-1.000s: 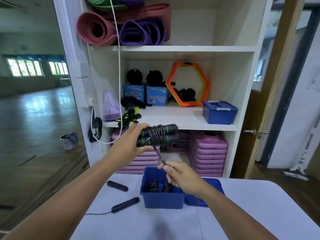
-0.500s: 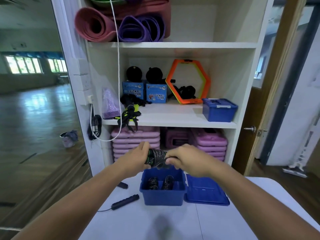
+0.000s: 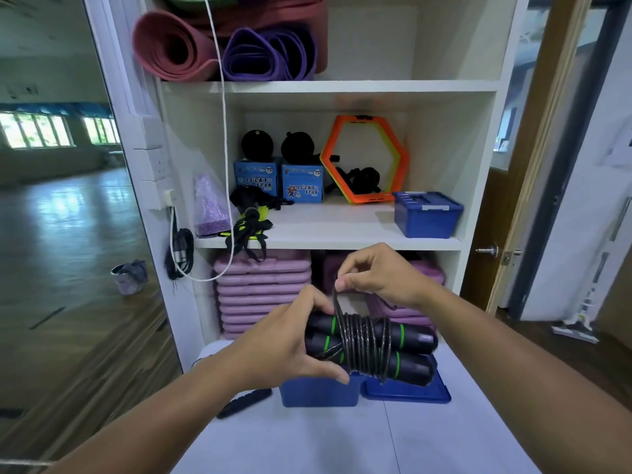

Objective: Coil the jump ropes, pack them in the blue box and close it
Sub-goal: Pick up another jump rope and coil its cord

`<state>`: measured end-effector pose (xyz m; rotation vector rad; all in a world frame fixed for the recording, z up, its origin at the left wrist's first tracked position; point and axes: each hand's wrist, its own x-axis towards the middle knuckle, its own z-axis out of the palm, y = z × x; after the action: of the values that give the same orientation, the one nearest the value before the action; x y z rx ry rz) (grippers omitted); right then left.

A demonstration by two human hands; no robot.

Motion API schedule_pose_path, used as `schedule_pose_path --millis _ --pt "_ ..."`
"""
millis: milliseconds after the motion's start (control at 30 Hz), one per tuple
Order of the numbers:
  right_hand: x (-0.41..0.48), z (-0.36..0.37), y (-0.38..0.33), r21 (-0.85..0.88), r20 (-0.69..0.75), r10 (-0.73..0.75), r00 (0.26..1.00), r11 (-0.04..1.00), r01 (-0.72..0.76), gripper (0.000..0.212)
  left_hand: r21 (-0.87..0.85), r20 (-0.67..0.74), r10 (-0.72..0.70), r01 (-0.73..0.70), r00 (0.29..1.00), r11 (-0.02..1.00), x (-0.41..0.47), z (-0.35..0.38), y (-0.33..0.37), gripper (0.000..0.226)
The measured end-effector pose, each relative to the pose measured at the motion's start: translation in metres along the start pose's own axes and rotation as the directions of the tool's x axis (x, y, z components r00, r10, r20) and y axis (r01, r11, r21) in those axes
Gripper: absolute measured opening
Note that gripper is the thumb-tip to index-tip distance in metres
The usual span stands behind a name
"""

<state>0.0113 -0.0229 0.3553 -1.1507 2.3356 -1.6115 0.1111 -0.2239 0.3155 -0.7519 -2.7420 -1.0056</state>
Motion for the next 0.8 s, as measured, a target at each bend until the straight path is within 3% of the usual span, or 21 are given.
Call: schedule_pose_path --millis 167,233,267,300,333,400,467,500,633,800 --pt "0.003 0.016 0.030 0.081 -0.009 0.051 0.999 0.995 -0.050 0.015 -0.168 -0.218 0.045 -0.083 0.975 0.982 -0.004 -0.005 0.004 0.071" --pt "-0.004 0.030 0.056 0.155 0.007 -0.029 1.000 0.988 0.028 0.022 -0.175 -0.284 0.045 -0.098 0.958 0.980 -0.001 -0.010 0.003 0.068" --pt "-0.009 0.035 0.060 0.232 0.034 0.149 0.988 0.961 -0.153 0.010 -0.173 -0.295 0.031 -0.085 0.955 0.981 0.002 -0.012 0.001 0.066" --pt "-0.021 0.048 0.065 -0.041 0.096 0.232 0.968 0.973 -0.229 0.022 -0.169 -0.301 0.012 -0.066 0.954 0.983 0.004 -0.013 -0.004 0.064" --pt "-0.023 0.061 0.070 -0.188 -0.041 0.239 0.970 0.952 -0.243 0.032 -0.149 -0.310 -0.003 -0.045 0.951 0.988 0.007 -0.014 -0.010 0.065" --pt "-0.028 0.083 0.065 -0.053 -0.198 0.266 0.943 0.958 -0.281 0.036 -0.045 -0.338 -0.037 0.023 0.940 0.999 0.012 -0.012 -0.026 0.071" --pt "-0.029 0.096 0.065 -0.098 -0.158 0.170 0.973 0.977 -0.187 0.026 0.010 -0.366 -0.076 0.085 0.928 0.996 0.017 -0.006 -0.045 0.070" --pt "-0.030 0.100 0.064 -0.120 -0.156 0.192 0.969 0.970 -0.211 0.023 0.010 -0.375 -0.105 0.118 0.921 0.993 0.019 -0.002 -0.054 0.066" --pt "-0.038 0.112 0.066 -0.375 -0.133 0.175 0.976 0.902 -0.213 0.030 0.002 -0.389 -0.276 0.301 0.879 0.954 0.030 0.007 -0.085 0.046" --pt "-0.027 0.104 0.051 -0.593 -0.149 0.083 0.985 0.790 -0.156 0.029 0.112 -0.300 -0.397 0.445 0.867 0.888 0.036 0.014 -0.097 0.051"
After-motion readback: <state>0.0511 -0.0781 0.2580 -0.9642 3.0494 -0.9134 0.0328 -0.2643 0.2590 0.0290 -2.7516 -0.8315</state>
